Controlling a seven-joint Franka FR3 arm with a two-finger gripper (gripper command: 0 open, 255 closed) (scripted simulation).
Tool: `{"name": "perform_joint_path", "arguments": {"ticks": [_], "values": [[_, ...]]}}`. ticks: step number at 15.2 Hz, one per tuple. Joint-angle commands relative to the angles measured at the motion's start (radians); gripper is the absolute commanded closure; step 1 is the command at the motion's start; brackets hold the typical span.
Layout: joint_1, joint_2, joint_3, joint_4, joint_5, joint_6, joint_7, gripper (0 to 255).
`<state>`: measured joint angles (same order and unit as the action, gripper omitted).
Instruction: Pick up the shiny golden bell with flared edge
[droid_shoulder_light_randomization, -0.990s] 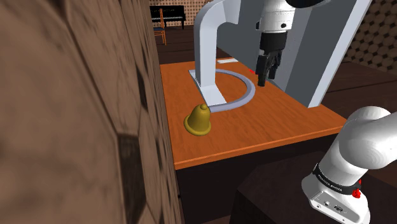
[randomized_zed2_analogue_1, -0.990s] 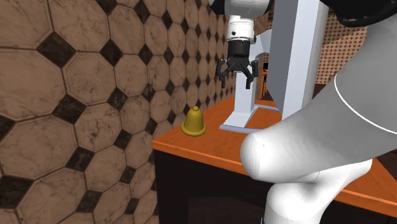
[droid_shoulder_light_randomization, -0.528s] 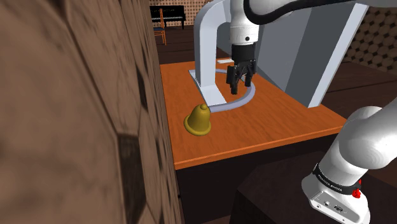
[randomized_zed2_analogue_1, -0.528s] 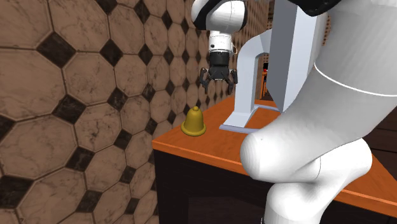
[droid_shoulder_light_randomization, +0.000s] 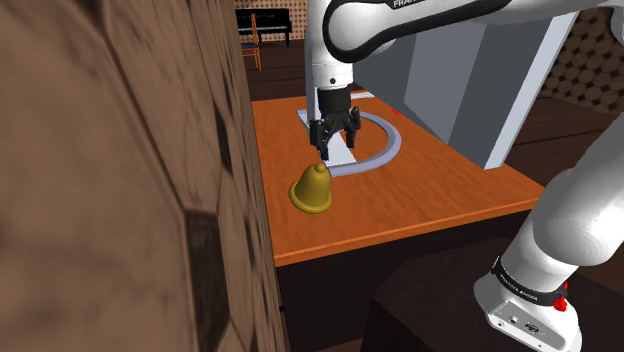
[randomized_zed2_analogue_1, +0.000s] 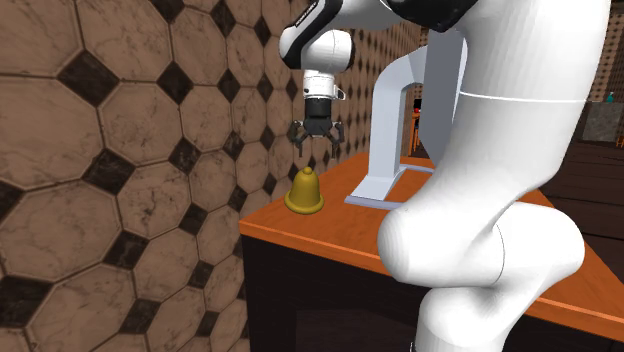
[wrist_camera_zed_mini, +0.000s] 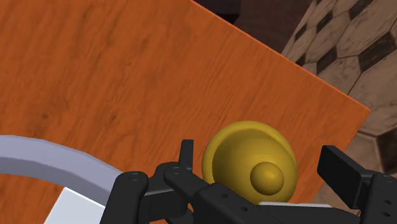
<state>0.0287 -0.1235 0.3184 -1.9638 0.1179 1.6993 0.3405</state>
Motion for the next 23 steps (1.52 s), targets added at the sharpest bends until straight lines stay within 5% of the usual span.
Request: {"name": "perform_joint_path", "arguments": {"ticks": [1,3,12,13,23], "values": [[0.009,0.084,0.021,0.059,-0.018,0.015,0.053,0],[0.02,0.164,0.032,0.124,-0.04,0.019,0.097,0],[0.023,0.183,0.032,0.044,-0.044,0.118,0.094,0],[0.023,0.183,0.032,0.043,-0.044,0.118,0.094,255],[0.022,0.18,0.032,0.054,-0.044,0.105,0.094,255]]}}
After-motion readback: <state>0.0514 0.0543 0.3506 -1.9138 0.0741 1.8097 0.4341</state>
